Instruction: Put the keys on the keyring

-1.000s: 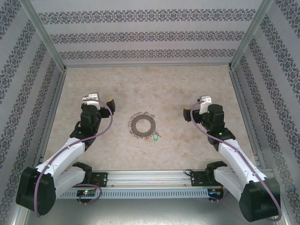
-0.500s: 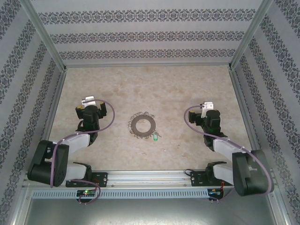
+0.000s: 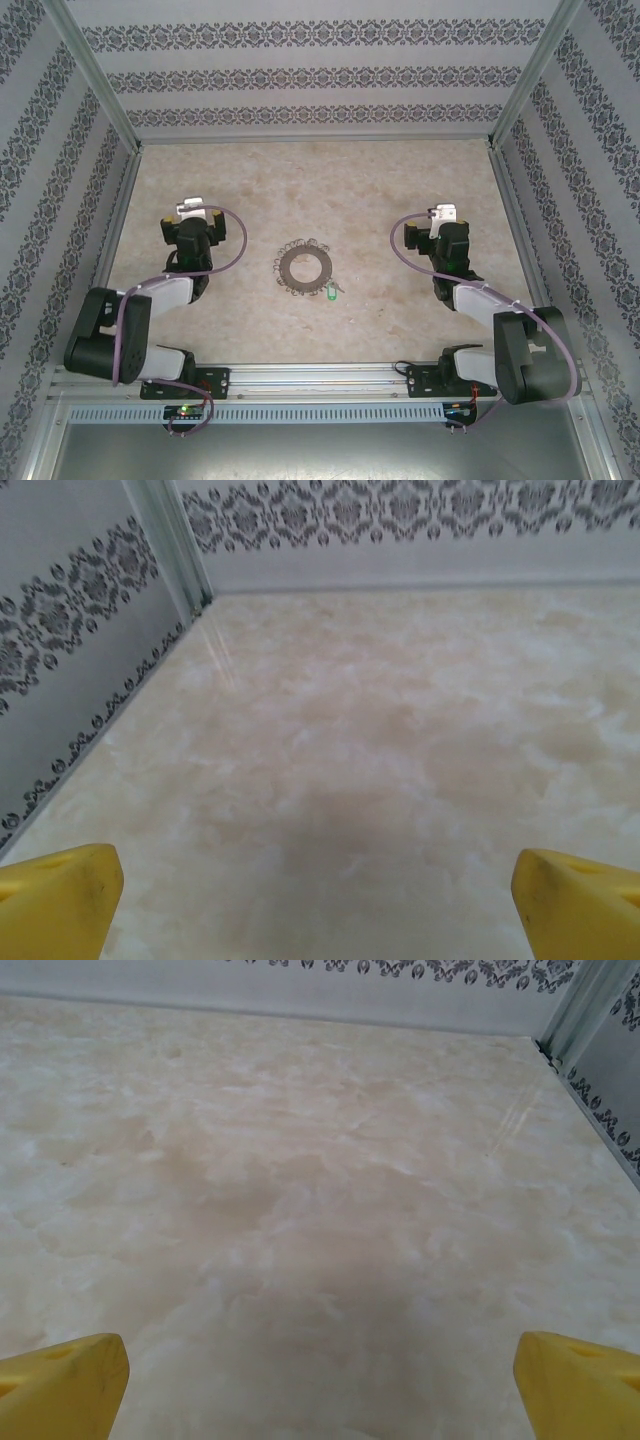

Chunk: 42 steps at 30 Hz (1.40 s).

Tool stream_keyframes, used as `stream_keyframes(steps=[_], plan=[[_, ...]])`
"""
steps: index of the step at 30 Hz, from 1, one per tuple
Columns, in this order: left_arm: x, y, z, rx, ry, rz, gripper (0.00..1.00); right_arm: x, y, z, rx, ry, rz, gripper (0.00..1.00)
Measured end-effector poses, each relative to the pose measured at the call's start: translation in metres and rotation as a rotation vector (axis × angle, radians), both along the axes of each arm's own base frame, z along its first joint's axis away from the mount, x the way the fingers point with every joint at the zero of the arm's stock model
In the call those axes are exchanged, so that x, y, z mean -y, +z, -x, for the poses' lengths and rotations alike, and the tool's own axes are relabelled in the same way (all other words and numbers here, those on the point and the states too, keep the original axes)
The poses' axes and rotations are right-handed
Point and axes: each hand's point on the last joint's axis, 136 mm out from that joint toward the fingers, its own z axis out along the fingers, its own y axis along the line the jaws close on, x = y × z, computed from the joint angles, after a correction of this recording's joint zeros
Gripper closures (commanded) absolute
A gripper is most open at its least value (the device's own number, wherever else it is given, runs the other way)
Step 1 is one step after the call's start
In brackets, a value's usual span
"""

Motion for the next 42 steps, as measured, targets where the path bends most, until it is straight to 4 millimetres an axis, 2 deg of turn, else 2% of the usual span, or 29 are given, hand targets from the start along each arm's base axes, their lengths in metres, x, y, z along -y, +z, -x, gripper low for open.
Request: stream_keyframes(steps=[3, 7, 11, 15, 17, 20, 23, 26, 28, 42], plan=[[0.001, -0.012, 0.002, -0.02, -0.014, -0.005, 0.0, -0.002, 0.004, 0.004, 0.035, 0.015, -0.001, 0.02], [0.004, -0.028, 0.001, -0.022, -0.035, -0.004, 0.0, -0.006, -0.004, 0.012, 0.042, 0.044, -0.004, 0.02], [0.007, -0.042, 0.004, -0.043, -0.052, -0.006, 0.0, -0.01, -0.003, 0.01, 0.057, 0.077, -0.002, 0.02], [0.006, -0.036, 0.001, -0.017, -0.058, 0.003, 0.0, -0.017, -0.004, 0.002, 0.085, 0.117, -0.011, 0.02], [0.005, -0.035, 0.0, -0.011, -0.059, 0.006, 0.0, -0.019, -0.016, -0.002, 0.065, 0.124, -0.015, 0.02], [0.007, -0.033, -0.001, 0.001, -0.075, 0.015, 0.0, -0.011, -0.033, -0.006, 0.026, 0.102, -0.025, 0.02], [0.008, -0.035, -0.004, 0.024, -0.102, 0.032, 0.0, 0.001, -0.04, -0.017, -0.001, 0.056, -0.051, 0.02], [0.007, -0.048, -0.003, -0.016, -0.112, 0.042, 0.0, 0.006, -0.026, -0.027, 0.039, 0.033, -0.065, 0.02], [0.006, -0.047, -0.004, -0.01, -0.116, 0.046, 0.0, 0.006, -0.022, -0.031, 0.051, 0.03, -0.068, 0.02], [0.007, -0.048, -0.005, -0.011, -0.13, 0.053, 0.0, 0.007, -0.024, -0.03, 0.045, 0.024, -0.069, 0.02]])
